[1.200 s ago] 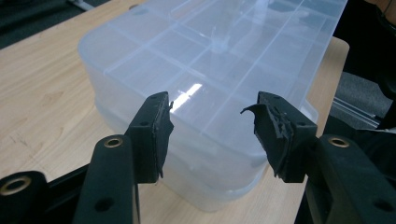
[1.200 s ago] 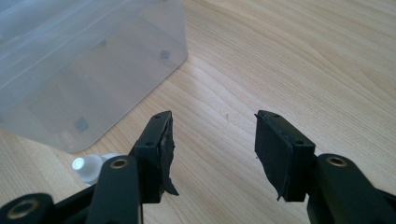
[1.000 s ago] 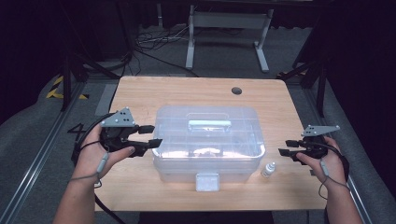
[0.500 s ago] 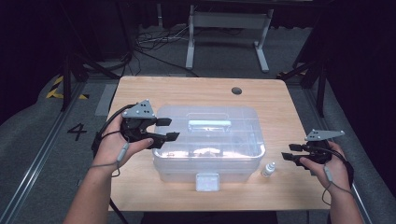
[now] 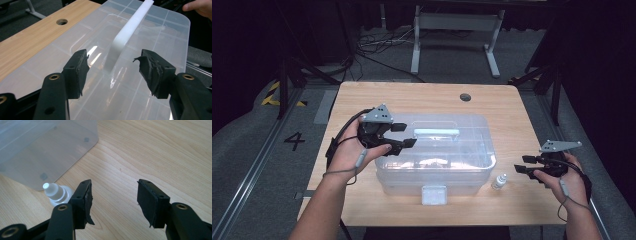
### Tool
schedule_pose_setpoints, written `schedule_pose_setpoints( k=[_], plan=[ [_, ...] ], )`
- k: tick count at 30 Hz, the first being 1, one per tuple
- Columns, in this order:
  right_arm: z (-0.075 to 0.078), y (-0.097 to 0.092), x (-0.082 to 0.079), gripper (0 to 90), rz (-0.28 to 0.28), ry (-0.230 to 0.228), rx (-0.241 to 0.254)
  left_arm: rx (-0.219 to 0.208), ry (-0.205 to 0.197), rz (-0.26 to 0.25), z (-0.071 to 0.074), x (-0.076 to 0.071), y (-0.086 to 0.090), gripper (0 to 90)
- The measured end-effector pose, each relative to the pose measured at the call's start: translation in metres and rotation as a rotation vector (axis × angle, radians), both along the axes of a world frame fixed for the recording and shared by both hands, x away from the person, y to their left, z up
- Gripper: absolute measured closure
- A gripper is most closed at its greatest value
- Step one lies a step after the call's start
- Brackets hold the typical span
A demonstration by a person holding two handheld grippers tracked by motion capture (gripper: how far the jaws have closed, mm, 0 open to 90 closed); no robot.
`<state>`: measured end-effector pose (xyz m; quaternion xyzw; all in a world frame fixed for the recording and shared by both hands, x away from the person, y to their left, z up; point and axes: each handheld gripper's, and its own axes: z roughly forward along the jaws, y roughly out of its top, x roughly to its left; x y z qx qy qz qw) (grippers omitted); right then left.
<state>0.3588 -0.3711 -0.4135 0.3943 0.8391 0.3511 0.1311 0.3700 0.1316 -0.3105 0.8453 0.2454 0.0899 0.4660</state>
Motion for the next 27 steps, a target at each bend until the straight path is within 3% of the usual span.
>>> schedule_pose_setpoints(
  k=[9, 14, 23, 27],
  plan=[
    [-0.001, 0.000, 0.000, 46.6, -0.001, 0.002, 0.001, 0.007, 0.002, -0.019, -0.006, 0.005, -0.012, 45.9],
    [-0.001, 0.000, 0.000, 46.4, 0.003, 0.002, 0.000, 0.044, 0.002, 0.007, -0.009, 0.008, -0.017, 48.3],
    [-0.002, 0.000, 0.000, 46.0, 0.004, 0.003, 0.002, 0.072, 0.012, 0.011, -0.012, 0.009, -0.021, 64.3],
    [-0.002, 0.001, 0.000, 45.7, 0.005, 0.004, 0.003, 0.060, 0.004, 0.011, -0.010, 0.009, -0.021, 71.2]
  ],
)
